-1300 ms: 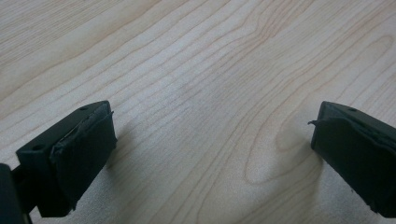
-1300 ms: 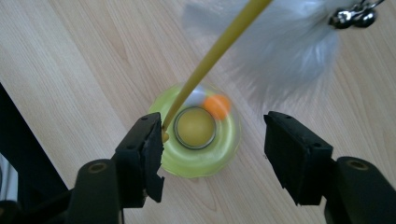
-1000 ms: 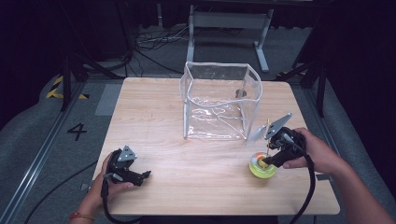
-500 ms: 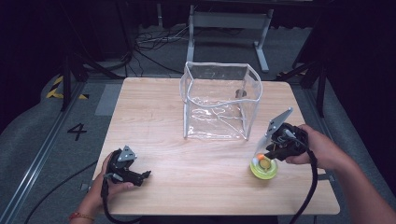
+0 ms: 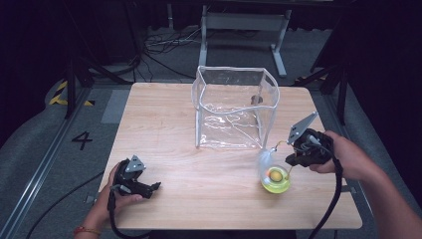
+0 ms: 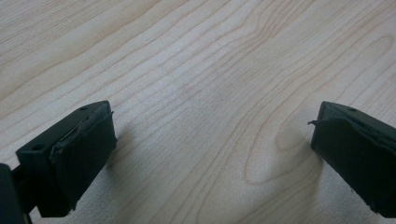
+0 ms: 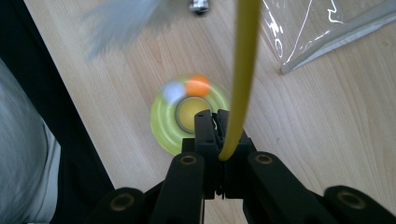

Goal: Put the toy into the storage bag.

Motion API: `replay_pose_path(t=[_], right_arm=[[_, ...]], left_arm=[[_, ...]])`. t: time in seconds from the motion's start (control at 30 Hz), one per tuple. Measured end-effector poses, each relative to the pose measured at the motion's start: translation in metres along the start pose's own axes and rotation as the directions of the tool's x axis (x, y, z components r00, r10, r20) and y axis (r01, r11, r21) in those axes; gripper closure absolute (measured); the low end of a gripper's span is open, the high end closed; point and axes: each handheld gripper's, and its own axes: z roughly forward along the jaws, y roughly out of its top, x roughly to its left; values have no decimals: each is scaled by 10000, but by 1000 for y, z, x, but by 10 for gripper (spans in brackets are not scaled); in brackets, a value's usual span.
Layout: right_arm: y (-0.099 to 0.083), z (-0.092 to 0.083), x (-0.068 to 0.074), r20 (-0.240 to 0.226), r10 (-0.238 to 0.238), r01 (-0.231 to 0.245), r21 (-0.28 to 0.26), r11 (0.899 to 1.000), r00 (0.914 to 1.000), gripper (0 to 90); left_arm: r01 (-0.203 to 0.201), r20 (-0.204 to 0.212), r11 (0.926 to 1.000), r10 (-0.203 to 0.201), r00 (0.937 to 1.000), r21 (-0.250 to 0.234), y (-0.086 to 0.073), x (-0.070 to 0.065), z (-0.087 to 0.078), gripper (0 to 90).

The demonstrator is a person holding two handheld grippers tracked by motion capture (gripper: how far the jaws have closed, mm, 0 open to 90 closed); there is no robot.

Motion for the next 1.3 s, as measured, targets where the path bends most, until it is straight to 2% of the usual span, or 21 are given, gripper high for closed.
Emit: replay_pose_path(t=[0.27, 0.4, 0.67, 0.97, 1.13, 1.3], right_arm=[[1, -11, -6, 496, -59, 53, 123, 9999, 9988, 881], [1, -18, -10, 589, -75, 66, 153, 9999, 9982, 881], [4, -36, -28, 946, 357, -366, 77, 9993, 9949, 881], [8, -52, -55, 1463, 946, -956, -2, 9954, 9847, 881], [12, -62, -71, 1832, 1209, -1231, 8, 9924, 9756, 881], [16, -77, -84, 2120, 1605, -1575, -308, 9870, 9640, 881]], left_arm=[[3, 0, 10000, -3, 10000, 1, 0, 0, 0, 2], [2, -1, 10000, -2, 10000, 2, 0, 0, 0, 2], [2, -8, 10000, -2, 10000, 3, 0, 0, 0, 2], [3, -8, 10000, -3, 10000, 2, 0, 0, 0, 2], [2, -7, 10000, -2, 10000, 4, 0, 0, 0, 2], [-2, -5, 10000, 2, 10000, 6, 0, 0, 0, 2]])
